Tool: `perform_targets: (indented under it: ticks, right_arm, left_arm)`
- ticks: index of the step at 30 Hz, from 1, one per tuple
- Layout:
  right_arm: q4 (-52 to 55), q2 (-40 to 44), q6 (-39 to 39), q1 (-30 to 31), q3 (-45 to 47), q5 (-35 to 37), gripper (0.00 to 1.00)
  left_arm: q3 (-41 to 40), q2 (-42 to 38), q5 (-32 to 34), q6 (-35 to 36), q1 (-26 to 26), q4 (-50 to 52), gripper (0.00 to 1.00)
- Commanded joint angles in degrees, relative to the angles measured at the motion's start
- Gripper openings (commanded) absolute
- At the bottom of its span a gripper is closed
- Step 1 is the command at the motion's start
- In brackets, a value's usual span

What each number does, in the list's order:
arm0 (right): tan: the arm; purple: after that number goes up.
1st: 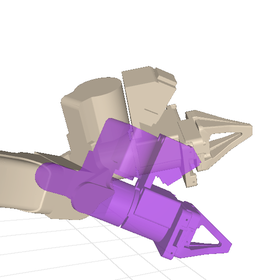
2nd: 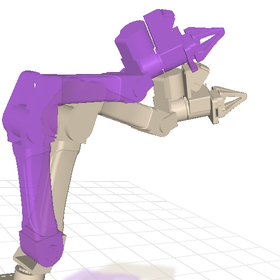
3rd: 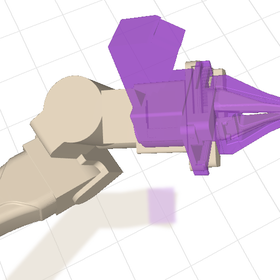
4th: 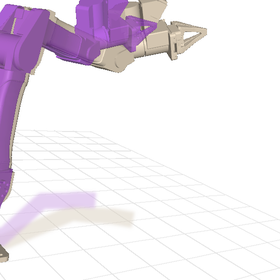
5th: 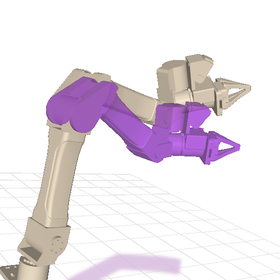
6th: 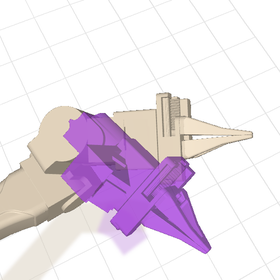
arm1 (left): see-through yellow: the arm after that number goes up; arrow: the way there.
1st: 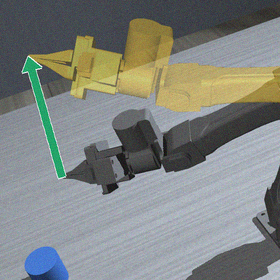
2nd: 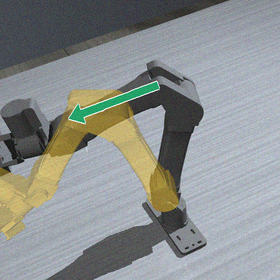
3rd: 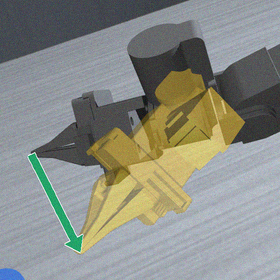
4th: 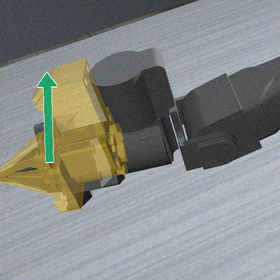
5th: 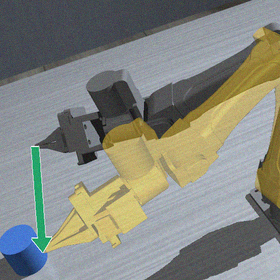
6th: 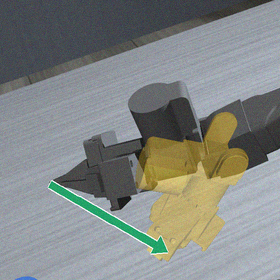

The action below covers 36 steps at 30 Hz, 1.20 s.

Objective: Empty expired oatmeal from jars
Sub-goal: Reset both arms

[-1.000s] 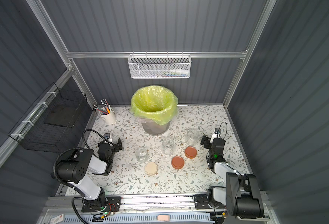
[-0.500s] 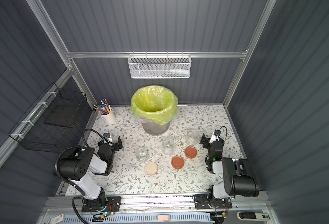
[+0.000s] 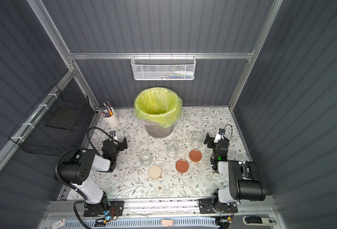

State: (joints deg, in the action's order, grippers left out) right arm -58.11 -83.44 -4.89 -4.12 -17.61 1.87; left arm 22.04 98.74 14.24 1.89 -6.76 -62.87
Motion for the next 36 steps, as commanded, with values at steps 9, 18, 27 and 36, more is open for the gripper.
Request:
perform_targets:
  ticks: [9,18,27,36]
  right_arm:
    - [0.9,-0.1,0.5,0.0,-0.3,-0.4,0.99]
    - [1.1,-0.1,0.5,0.0,-0.4,-0.3,0.99]
    - [1.0,-0.1,0.6,0.0,-0.4,-0.5,0.99]
    - [1.1,-0.1,0.5,0.0,-0.4,-0.4,0.99]
  left_arm:
    - [-1.3,-0.6,-2.1,1.5,0.3,-1.5,1.0]
    - [3.5,-0.3,-3.8,2.3,0.3,7.3,1.0]
    - [4.9,-0.4,-5.0,0.7,1.8,10.7,1.0]
    - [4.9,-0.4,-4.0,0.2,1.8,10.5,1.0]
